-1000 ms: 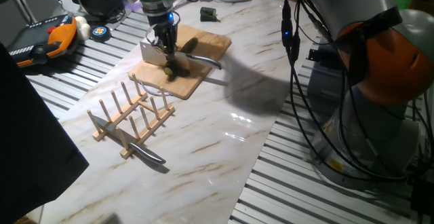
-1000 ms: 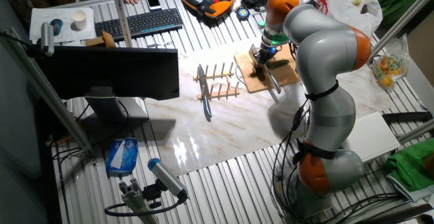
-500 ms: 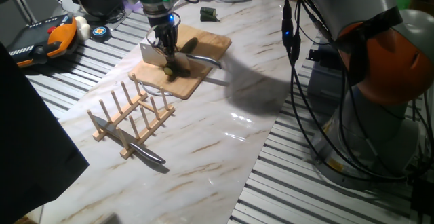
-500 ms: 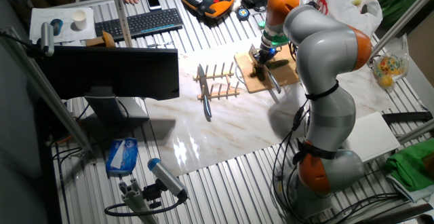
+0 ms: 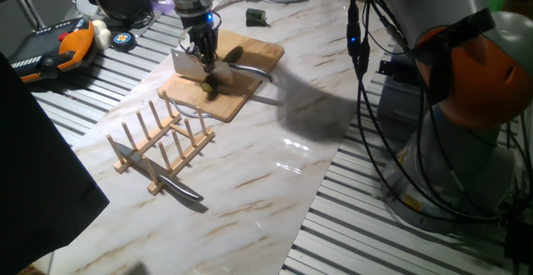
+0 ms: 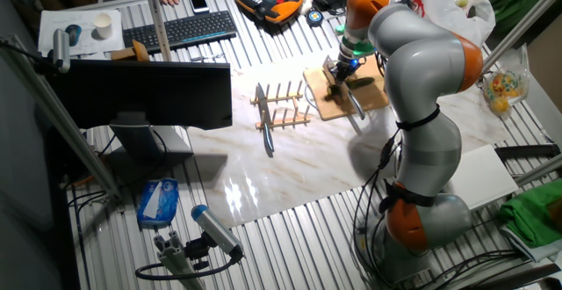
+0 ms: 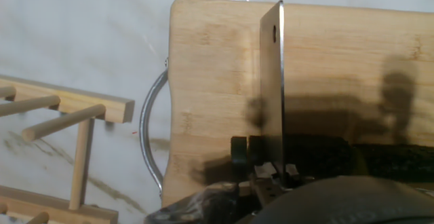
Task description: Cut the cucumber into segments
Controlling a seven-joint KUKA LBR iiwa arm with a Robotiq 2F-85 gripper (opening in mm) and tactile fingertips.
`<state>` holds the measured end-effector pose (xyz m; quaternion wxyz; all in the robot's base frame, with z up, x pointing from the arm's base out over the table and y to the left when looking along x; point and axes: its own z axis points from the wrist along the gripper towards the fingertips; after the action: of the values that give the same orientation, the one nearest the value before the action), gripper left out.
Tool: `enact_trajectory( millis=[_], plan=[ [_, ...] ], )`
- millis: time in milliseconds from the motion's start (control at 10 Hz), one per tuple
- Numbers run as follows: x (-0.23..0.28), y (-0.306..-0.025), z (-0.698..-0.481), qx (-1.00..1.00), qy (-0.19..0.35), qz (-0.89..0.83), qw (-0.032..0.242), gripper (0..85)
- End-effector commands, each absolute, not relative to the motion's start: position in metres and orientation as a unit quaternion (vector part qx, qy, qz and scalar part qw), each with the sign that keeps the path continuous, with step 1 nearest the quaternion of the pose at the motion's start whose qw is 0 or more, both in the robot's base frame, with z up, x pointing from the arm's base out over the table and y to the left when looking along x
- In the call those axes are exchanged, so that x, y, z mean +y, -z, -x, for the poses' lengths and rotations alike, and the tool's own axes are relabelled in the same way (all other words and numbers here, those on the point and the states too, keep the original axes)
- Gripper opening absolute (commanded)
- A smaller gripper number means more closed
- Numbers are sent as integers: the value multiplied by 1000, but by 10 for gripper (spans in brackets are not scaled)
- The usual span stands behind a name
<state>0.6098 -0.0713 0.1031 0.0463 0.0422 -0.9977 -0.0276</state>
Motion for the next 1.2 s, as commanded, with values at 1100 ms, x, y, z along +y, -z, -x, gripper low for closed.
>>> enact_trajectory(
  millis=[1100],
  plan=[
    [-85, -119, -596, -998, 5, -37, 40, 7]
  ],
)
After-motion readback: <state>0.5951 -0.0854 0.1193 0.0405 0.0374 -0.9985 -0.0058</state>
